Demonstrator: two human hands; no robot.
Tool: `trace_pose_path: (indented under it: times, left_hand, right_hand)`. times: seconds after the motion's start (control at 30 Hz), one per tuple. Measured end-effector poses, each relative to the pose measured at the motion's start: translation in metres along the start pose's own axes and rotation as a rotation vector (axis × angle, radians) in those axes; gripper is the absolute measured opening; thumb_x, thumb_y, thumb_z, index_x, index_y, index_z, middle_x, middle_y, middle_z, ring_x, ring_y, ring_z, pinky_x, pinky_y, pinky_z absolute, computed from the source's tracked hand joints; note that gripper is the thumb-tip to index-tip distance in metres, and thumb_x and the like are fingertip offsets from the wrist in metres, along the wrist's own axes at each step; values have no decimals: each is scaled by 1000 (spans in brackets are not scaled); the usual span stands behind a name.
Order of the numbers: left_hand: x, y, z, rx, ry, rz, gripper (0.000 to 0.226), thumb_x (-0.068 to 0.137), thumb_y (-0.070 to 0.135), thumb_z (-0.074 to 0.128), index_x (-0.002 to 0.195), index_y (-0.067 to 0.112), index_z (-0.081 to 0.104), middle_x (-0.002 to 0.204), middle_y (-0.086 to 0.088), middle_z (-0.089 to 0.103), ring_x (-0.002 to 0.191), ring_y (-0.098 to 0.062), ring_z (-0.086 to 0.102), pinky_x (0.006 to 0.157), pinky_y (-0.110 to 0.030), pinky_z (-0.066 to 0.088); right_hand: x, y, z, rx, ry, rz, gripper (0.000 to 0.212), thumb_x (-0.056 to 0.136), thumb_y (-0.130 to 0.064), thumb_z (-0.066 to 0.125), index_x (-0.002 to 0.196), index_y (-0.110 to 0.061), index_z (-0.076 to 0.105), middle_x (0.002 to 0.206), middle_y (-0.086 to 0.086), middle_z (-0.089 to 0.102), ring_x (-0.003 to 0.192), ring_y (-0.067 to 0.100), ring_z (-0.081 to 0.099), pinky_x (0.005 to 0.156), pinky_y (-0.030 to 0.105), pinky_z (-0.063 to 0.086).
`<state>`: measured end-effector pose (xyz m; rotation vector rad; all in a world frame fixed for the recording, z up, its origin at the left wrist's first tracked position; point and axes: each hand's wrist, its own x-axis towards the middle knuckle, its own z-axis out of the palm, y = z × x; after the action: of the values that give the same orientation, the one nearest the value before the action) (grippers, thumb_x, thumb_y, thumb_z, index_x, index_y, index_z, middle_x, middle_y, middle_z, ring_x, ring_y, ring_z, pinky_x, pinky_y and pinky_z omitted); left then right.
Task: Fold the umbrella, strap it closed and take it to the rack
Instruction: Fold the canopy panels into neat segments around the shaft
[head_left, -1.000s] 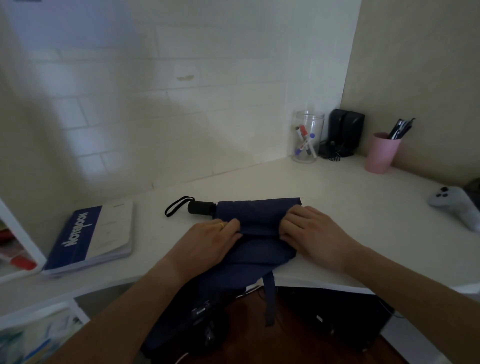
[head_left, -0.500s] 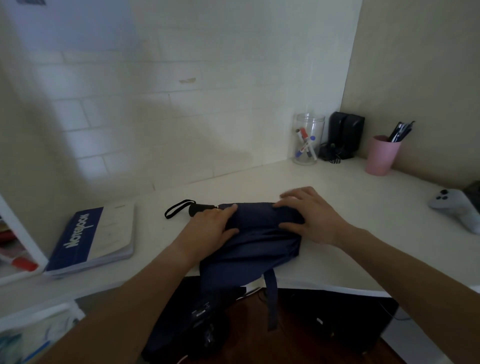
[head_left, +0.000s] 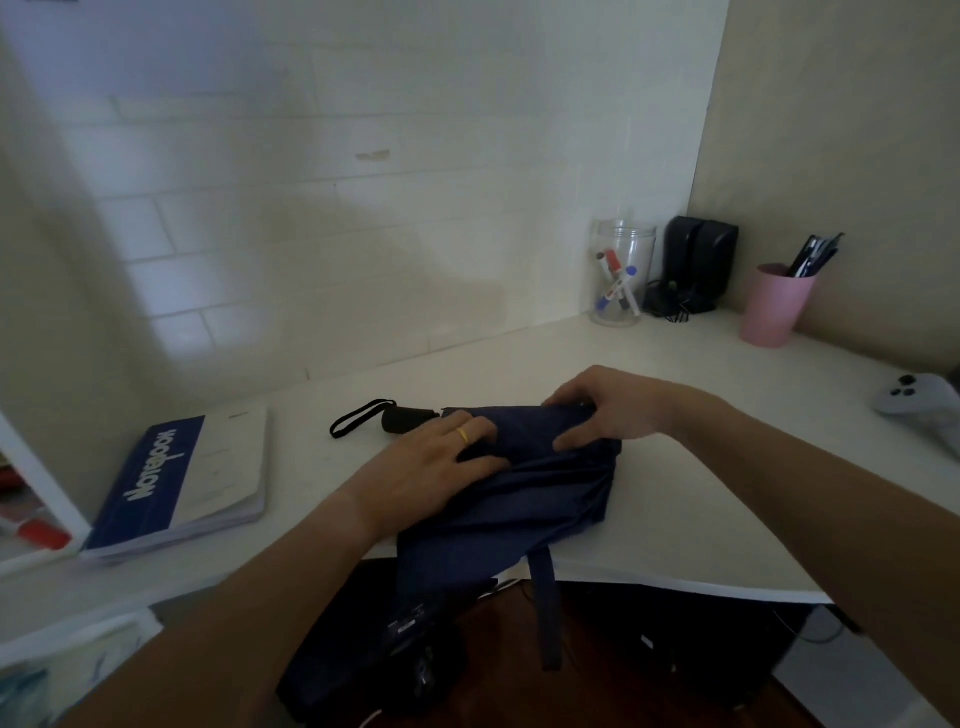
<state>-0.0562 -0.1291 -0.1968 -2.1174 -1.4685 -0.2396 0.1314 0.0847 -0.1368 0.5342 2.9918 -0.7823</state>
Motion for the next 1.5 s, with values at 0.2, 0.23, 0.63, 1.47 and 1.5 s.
trace_pose_path:
  times: [0.2,0.23,0.63,1.47,1.5]
  left_hand:
    - [-1,-3,-8,-240,-79,-176,33,99,12,54,129,24,60,106,2,70,93,-17,66,83,-34,54]
    - [0,-3,-12,-385,-54,-323,29,102,13,52,128,25,56,97,6,72,87,-12,67,81,-32,54]
    - [26,-20,-13,-158,-175,-505,49,78,47,77,116,19,62,108,-5,57,100,-24,55,80,-37,50]
    - [9,-5,-11,-271,-213,-355,54,90,24,61,143,22,54,114,-2,66,95,-22,64,82,-36,53]
    - [7,-1,-9,-203,-183,-330,57,87,18,65,143,18,54,114,-5,66,93,-25,65,77,-39,56]
  right_hand:
    - [0,-6,9,-318,-4,-20,46,80,-39,76,118,-16,64,109,1,66,95,22,62,85,38,53]
    - [-1,-5,11,-325,8,-29,48,81,-41,74,121,-17,62,110,2,64,96,22,61,86,38,52]
    - [-25,17,35,-452,288,-277,46,93,-31,59,136,-25,43,122,-1,50,108,17,47,95,30,41]
    - [-52,27,43,-329,377,-288,43,91,-24,59,132,-35,49,112,-5,66,98,16,61,86,39,50]
    - [-52,26,38,-267,323,-261,44,88,-26,62,129,-38,49,110,-7,68,96,15,63,86,40,52]
